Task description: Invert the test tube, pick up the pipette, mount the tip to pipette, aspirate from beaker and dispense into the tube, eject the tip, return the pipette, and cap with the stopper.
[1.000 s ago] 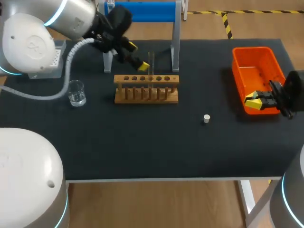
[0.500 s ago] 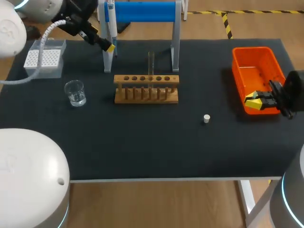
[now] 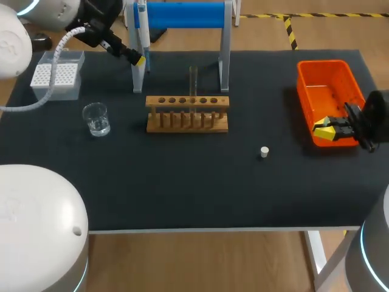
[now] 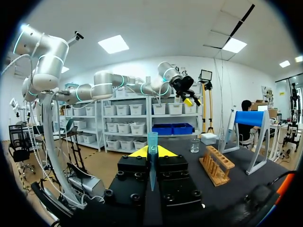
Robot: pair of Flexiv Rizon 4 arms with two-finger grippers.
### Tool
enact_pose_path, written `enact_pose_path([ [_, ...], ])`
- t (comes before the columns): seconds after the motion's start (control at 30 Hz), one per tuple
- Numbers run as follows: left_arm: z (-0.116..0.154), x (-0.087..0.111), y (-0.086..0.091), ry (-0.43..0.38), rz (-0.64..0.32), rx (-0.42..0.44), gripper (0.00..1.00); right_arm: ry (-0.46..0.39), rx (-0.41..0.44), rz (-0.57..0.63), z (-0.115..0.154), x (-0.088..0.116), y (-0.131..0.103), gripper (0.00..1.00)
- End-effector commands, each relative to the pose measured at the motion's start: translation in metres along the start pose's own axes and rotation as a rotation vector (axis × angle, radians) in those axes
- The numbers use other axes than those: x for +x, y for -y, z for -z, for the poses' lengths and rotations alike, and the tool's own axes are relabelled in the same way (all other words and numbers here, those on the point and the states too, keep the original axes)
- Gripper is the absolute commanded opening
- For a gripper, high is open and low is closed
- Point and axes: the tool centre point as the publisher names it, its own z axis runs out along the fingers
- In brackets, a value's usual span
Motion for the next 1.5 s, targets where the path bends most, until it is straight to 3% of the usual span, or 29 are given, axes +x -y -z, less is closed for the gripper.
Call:
enact_pose_path([
  [0.03, -0.029, -0.008, 0.009, 0.141, 0.151, -0.004, 1.00, -0.001, 0.001, 0.001, 0.001, 0.001, 0.000, 0.00],
  [0.13, -0.042, -0.021, 0.013, 0.207, 0.222, 0.005, 1.00, -0.001, 0.001, 0.001, 0.001, 0.001, 0.000, 0.00],
  [0.47, -0.069, -0.047, 0.028, 0.298, 0.367, 0.063, 1.00, -0.001, 0.001, 0.001, 0.001, 0.001, 0.000, 0.00],
  [0.93, -0.084, -0.061, 0.043, 0.369, 0.452, 0.279, 1.00, -0.001, 0.001, 0.001, 0.001, 0.001, 0.000, 0.00],
  [1.5, -0.110, -0.079, 0.059, 0.457, 0.487, 0.348, 1.00, -0.001, 0.001, 0.001, 0.001, 0.001, 0.000, 0.00],
])
